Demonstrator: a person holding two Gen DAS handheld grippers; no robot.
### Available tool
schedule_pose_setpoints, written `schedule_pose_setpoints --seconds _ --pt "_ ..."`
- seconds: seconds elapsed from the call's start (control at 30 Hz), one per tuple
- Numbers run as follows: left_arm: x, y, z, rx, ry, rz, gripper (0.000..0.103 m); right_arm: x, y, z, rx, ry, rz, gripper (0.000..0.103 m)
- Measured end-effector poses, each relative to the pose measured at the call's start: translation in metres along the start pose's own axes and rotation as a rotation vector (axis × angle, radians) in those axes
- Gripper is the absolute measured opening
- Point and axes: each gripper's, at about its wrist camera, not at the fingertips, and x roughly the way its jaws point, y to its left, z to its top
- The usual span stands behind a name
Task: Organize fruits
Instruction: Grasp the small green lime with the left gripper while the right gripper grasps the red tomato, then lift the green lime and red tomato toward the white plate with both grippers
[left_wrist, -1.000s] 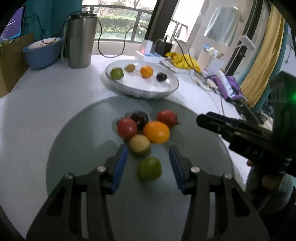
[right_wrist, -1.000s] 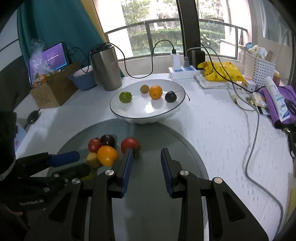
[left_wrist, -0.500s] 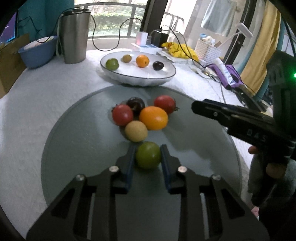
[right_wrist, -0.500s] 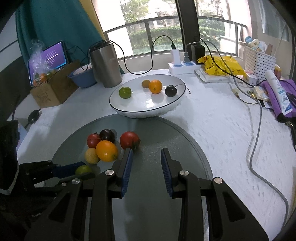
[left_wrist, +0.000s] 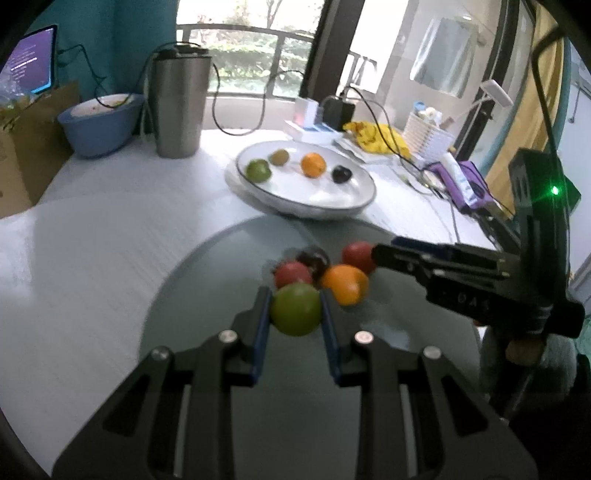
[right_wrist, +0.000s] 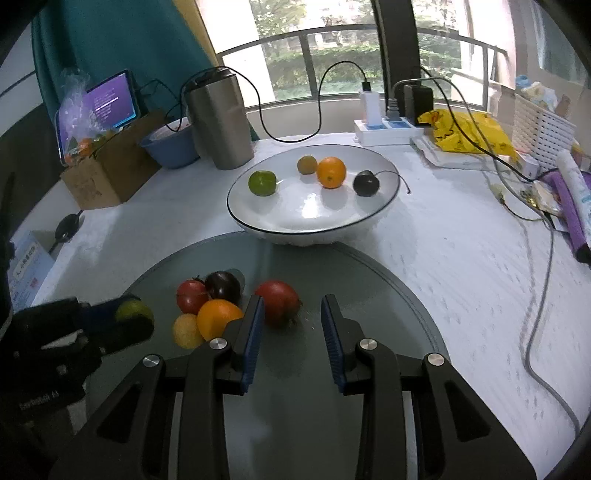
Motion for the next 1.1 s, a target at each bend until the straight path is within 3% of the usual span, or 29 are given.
schedule_pose_setpoints --seconds 0.13,0.67,0.77,1.1 --pt "0.003 0.009 0.007 -0.015 -0.013 0.005 0.027 0.009 0.002 0.006 -0.001 0.011 0.013 0.042" --pt "0.008 0.018 0.023 -0.004 -0.043 -0.003 0.027 0.033 0.001 0.011 0.014 0.077 0.060 0.042" --pt "0.009 0.017 0.026 0.004 -0.046 -0.003 0.027 0.032 0.003 0.011 0.009 0.077 0.069 0.033" --pt "0.017 0.007 0.041 0.037 -0.058 -0.018 0.027 0.020 0.002 0.023 -0.005 0.034 0.066 0.029"
